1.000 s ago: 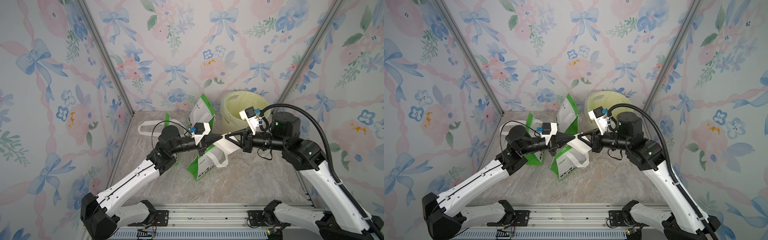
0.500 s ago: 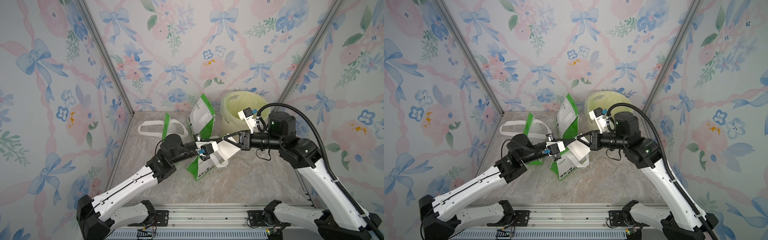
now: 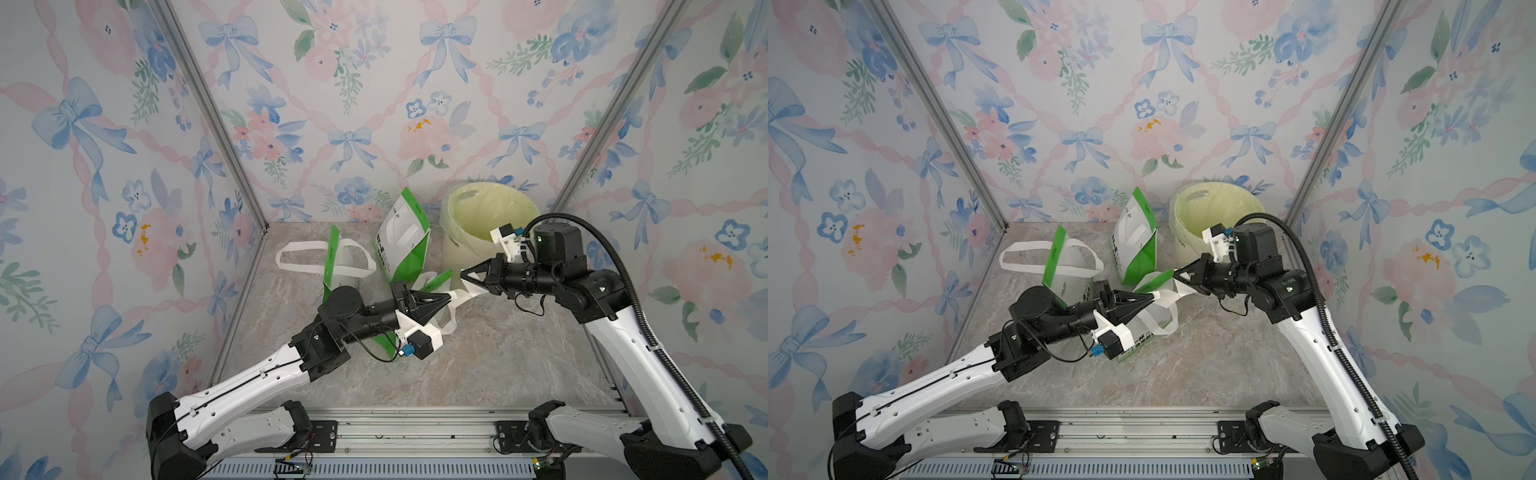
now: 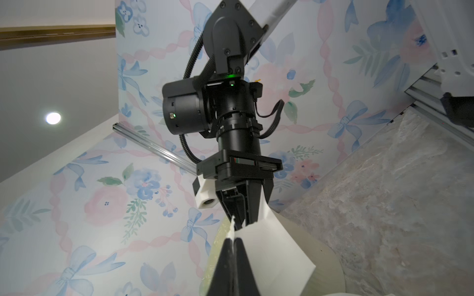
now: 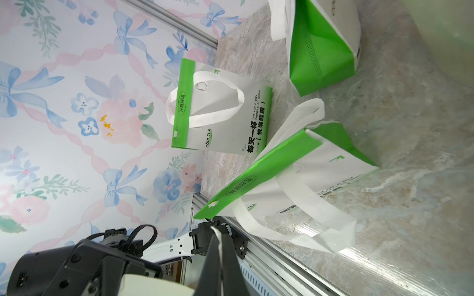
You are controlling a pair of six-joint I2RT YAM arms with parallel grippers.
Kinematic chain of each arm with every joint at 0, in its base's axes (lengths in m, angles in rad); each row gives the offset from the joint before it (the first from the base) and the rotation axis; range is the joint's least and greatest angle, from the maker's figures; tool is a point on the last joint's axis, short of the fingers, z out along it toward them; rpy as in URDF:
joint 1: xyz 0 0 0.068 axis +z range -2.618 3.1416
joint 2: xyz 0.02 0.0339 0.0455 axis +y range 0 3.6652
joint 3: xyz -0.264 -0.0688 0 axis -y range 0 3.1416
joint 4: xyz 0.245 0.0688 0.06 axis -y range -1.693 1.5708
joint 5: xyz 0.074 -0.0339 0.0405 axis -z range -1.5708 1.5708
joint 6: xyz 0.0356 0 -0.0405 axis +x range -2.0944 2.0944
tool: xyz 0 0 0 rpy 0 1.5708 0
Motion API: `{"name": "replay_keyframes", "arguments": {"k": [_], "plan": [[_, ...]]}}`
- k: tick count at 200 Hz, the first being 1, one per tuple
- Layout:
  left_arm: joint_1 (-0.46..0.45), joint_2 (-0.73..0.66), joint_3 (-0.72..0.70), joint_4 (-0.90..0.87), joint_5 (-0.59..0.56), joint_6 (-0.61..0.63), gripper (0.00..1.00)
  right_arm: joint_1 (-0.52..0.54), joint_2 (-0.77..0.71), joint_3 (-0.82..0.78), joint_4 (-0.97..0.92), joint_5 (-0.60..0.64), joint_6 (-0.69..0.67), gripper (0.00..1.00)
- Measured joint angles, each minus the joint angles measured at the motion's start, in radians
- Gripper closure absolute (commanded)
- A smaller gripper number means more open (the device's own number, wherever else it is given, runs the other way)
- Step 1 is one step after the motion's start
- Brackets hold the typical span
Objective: Shred takeout receipts and throw away
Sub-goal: Shred the takeout receipt.
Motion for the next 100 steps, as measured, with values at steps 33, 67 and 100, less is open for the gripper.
{"name": "replay_keyframes", "arguments": {"k": [33,67,100], "plan": [[0.0,-0.011,-0.011,0.076,-0.011,-0.091,1.0,0.0,0.0,0.011,-0.037,0.076,-0.022,1.0],[0.0,-0.037,-0.036,0.231,-0.05,-0.343,1.0,-0.006,0.009,0.053,-0.125,0.23,-0.138,1.0],[0.0,-0.043,-0.021,0.332,-0.179,-0.619,1.0,-0.02,0.062,0.163,-0.139,0.333,-0.256,1.0]]}}
